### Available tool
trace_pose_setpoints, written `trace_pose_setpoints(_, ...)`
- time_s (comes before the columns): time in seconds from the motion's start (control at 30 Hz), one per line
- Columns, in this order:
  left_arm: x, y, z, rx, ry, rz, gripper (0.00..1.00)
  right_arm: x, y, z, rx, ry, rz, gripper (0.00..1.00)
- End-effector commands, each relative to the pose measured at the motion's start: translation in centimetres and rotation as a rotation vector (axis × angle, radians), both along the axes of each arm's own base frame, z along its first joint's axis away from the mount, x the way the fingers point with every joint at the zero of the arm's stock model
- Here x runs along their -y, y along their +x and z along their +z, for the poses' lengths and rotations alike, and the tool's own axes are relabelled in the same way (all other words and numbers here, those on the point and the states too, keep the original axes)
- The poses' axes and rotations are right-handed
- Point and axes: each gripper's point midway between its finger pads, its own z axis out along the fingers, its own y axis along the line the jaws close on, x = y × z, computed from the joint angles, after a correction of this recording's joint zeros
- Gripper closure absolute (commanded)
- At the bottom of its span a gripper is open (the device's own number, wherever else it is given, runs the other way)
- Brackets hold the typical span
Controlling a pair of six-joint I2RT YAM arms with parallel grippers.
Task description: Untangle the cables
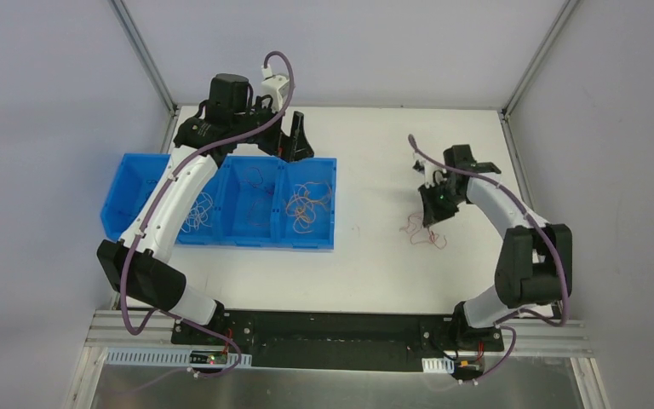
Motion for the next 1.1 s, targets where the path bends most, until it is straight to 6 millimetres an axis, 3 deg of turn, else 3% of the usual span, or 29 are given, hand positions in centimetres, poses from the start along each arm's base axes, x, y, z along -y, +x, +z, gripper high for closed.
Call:
trace_pose_setpoints(0.0, 1.9, -0.9, 4.6, 0.082, -0.171, -0.051, 0.01, -5.0, 2.9, 13.4, 0.271, 0.341, 0.006, 1.0)
trace_pose_setpoints(0.13, 3.8, -2.1, 6.2, 0.07, -0.303, -0.109, 0.01, -8.1, 2.8, 21.9, 0.376, 0.569, -0.042, 1.0)
trace_pose_setpoints(0.3, 7.5, -4.4, 7.2, 0.095, -0.368, -0.235, 0.01, -10.4, 2.9, 28.7, 0.446, 0.738, -0.094, 1.0)
trace_pose_setpoints(0.4, 10.6, -6.5, 7.2, 0.05, -0.418, -0.313, 0.01, -11.8, 2.5, 30.8, 0.456, 0.798, -0.11, 1.0)
trace_pose_setpoints(0.5, 13.2, -8.2, 6.8, 0.019, -0.454, -0.367, 0.01, -13.2, 1.8, 31.4, 0.445, 0.833, -0.114, 1.0)
trace_pose_setpoints(0.7, 16.4, -8.9, 7.1, 0.011, -0.501, -0.412, 0.06, -15.0, 0.6, 32.0, 0.423, 0.874, -0.104, 1.0)
trace_pose_setpoints(0.77, 16.8, -8.8, 6.9, 0.012, -0.495, -0.414, 0.19, -15.2, 0.5, 32.2, 0.423, 0.882, -0.103, 1.0)
trace_pose_setpoints(0.83, 16.6, -8.7, 6.8, 0.016, -0.472, -0.413, 0.53, -14.9, 0.5, 32.0, 0.432, 0.865, -0.116, 1.0)
trace_pose_setpoints(0.9, 15.6, -8.5, 7.1, 0.034, -0.455, -0.409, 0.94, -14.0, 1.0, 31.5, 0.445, 0.833, -0.15, 1.0)
trace_pose_setpoints(0.93, 14.7, -8.2, 7.3, 0.036, -0.449, -0.386, 1.0, -13.1, 1.4, 31.1, 0.448, 0.822, -0.182, 1.0)
trace_pose_setpoints(1.07, 9.1, -5.1, 7.7, 0.048, -0.451, -0.234, 1.0, -9.0, 3.3, 28.6, 0.498, 0.701, -0.278, 1.0)
